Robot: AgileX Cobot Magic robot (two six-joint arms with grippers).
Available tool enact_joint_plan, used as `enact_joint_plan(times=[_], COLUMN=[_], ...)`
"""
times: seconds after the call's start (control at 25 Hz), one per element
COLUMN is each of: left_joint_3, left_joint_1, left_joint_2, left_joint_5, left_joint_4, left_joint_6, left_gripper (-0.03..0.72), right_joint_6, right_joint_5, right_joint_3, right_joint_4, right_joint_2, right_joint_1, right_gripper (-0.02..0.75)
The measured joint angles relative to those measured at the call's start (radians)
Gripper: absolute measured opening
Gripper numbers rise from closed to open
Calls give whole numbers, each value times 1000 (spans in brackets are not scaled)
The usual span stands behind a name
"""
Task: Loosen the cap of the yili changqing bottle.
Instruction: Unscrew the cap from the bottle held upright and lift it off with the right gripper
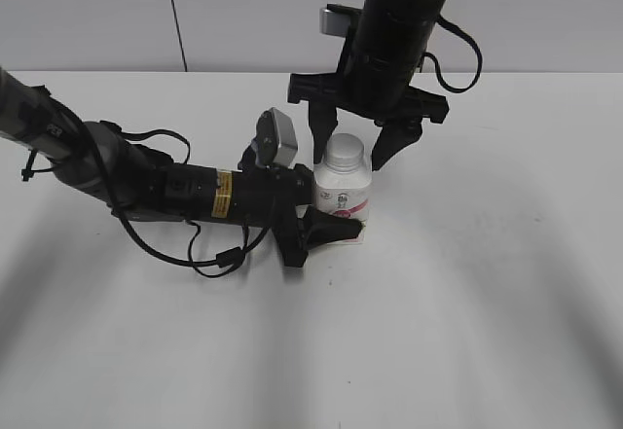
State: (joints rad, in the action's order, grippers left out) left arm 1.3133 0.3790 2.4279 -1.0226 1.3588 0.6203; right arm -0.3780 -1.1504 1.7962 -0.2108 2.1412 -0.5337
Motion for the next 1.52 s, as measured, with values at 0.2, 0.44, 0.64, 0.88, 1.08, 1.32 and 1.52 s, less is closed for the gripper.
enact_joint_plan(times=[0.2, 0.44, 0.64, 0.88, 1.08, 1.32, 1.52], left_joint_3=[0, 0, 0, 0, 0, 0, 0], left_joint_1=[0, 1, 1, 1, 1, 1, 0], left_joint_2=[0, 0, 0, 0, 0, 0, 0], left_joint_5=[0, 1, 2, 2, 2, 2, 2], left_joint_4=[0, -1, -2, -2, -1, 4, 5], left_joint_6=[0, 0, -1, 0, 0, 0, 0], left_gripper=[394, 394, 394, 394, 394, 394, 394], right_joint_6=[0, 0, 24, 206, 467, 803, 1069], right_joint_5=[-2, -9, -12, -5, -3, 0, 4], right_joint_3=[0, 0, 0, 0, 0, 0, 0], right_joint_4=[-1, -8, -8, -8, -5, -4, -2], right_joint_2=[0, 0, 0, 0, 0, 0, 0], right_joint_1=[0, 0, 0, 0, 0, 1, 1], right_gripper=[468, 405, 405, 404, 403, 398, 398])
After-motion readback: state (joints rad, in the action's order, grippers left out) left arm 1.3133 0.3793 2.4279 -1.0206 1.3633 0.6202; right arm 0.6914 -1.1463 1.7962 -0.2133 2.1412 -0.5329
